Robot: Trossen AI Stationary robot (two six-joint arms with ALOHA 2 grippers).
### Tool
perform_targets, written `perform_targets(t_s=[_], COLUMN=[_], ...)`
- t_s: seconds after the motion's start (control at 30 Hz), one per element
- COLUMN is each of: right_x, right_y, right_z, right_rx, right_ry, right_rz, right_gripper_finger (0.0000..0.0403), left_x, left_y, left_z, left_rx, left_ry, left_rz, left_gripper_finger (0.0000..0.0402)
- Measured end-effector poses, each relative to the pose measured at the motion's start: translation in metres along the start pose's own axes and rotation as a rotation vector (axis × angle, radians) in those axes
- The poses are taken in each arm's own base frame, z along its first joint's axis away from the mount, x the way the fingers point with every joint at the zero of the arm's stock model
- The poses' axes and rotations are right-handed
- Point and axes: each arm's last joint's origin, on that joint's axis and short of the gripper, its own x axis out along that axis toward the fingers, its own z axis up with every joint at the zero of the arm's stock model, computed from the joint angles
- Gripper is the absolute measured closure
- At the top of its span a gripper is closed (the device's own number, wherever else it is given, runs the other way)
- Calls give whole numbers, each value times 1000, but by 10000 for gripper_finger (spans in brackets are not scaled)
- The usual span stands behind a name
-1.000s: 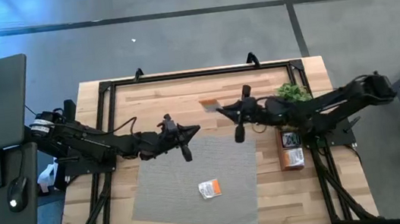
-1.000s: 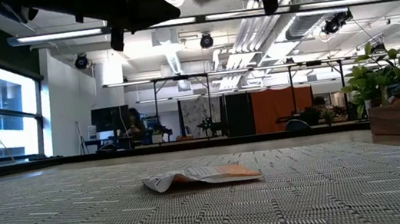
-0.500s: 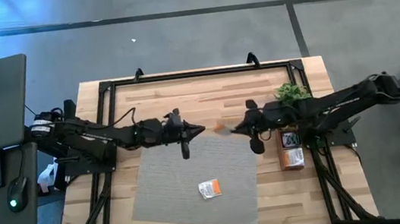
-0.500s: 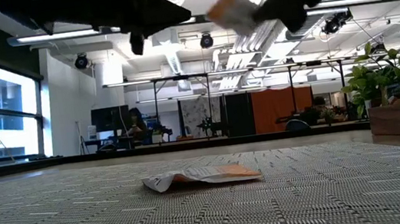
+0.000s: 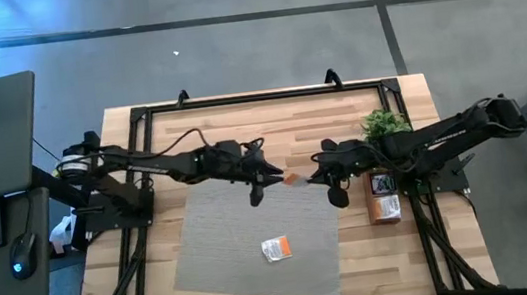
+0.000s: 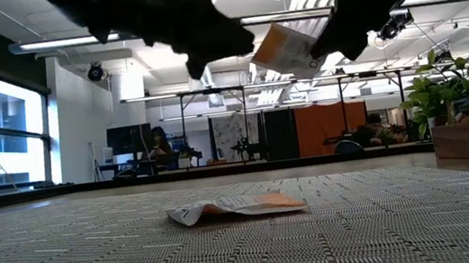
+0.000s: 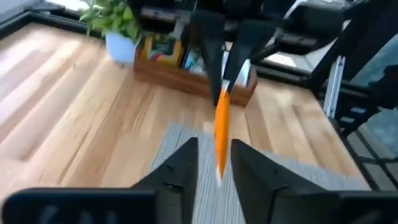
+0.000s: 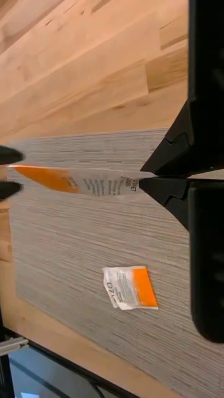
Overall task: Pick & Place Tea
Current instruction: Put the white tea bag into the bottom section of the wooden organizer
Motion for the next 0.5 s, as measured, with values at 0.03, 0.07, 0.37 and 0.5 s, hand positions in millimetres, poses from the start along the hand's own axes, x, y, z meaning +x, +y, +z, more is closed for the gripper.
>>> perform_targets(t_s=[0.03, 0.07, 0.37, 0.5], right_x=[0, 0, 0, 0], right_y=[0, 0, -1, -1], right_z=[0, 0, 1, 2], right_rx=[0, 1, -2, -27], right_ry=[0, 0, -13, -24], right_rz=[-1, -1, -39, -52], right_gripper_finger=[403, 403, 403, 402], left_x=[3, 7, 30, 29], left_y=[0, -1, 2, 0], left_z=[3, 7, 0, 7], left_rx=[1, 2, -11, -3], left_ry=[-3, -10, 77, 41], left_rz=[-2, -10, -36, -41], left_gripper_finger=[302, 292, 278, 315])
